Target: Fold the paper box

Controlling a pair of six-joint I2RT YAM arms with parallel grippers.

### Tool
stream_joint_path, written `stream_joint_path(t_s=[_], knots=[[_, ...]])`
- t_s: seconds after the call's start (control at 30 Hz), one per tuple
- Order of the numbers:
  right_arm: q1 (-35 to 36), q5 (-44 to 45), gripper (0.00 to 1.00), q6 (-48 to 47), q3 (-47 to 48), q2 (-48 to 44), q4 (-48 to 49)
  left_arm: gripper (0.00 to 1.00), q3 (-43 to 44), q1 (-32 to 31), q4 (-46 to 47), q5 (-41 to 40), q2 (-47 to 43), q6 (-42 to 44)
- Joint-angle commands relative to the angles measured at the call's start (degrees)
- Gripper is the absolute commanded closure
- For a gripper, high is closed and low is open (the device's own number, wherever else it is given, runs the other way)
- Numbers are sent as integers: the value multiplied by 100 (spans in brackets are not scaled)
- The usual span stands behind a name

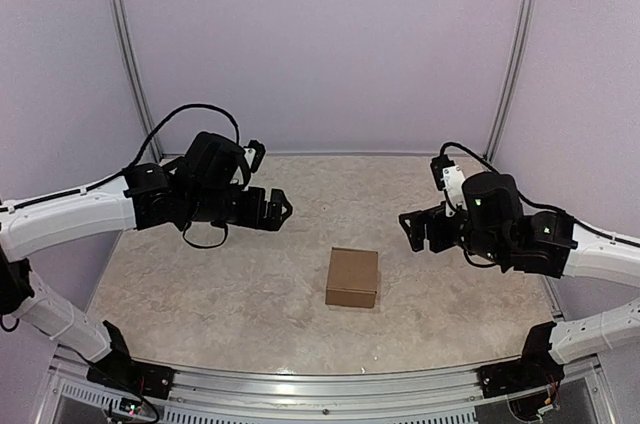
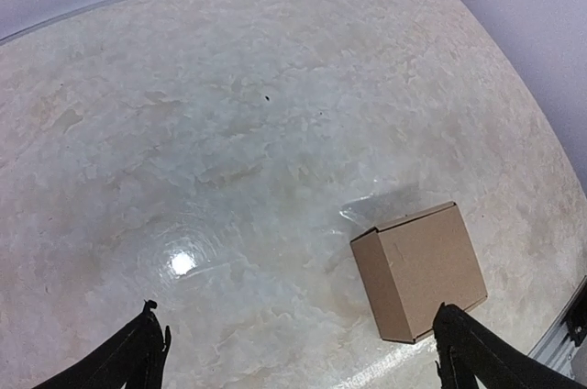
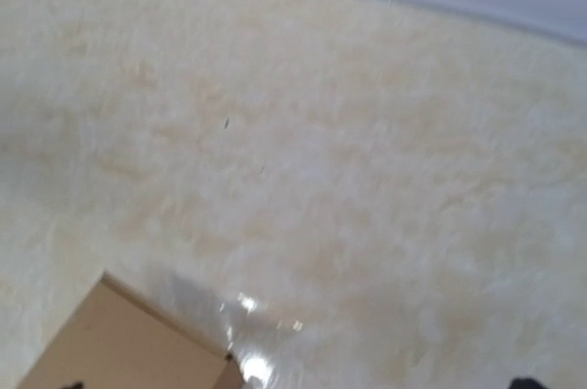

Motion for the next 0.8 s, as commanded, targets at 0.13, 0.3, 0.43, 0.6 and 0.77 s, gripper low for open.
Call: stream_joint_path(t_s=[0.13,0.3,0.43,0.6,0.77], knots=[[-25,789,0,-101,991,-131,-892,1,634,831,-1209,-466,-695,314],[-27,1429,0,50,1669,18,-1453,1,1017,1411,-1590,-397,-942,519],[-28,1378,0,109,2151,84,-1701,1,1223,2034,-1735,-73,-1154,701],[-30,1869,0,85,2829,388,-2218,1,1576,2652,-2009,77,-1197,678],[-26,2731,0,-381,3373,892,-2778,1,1810,2806,-2086,-572,-1356,867]])
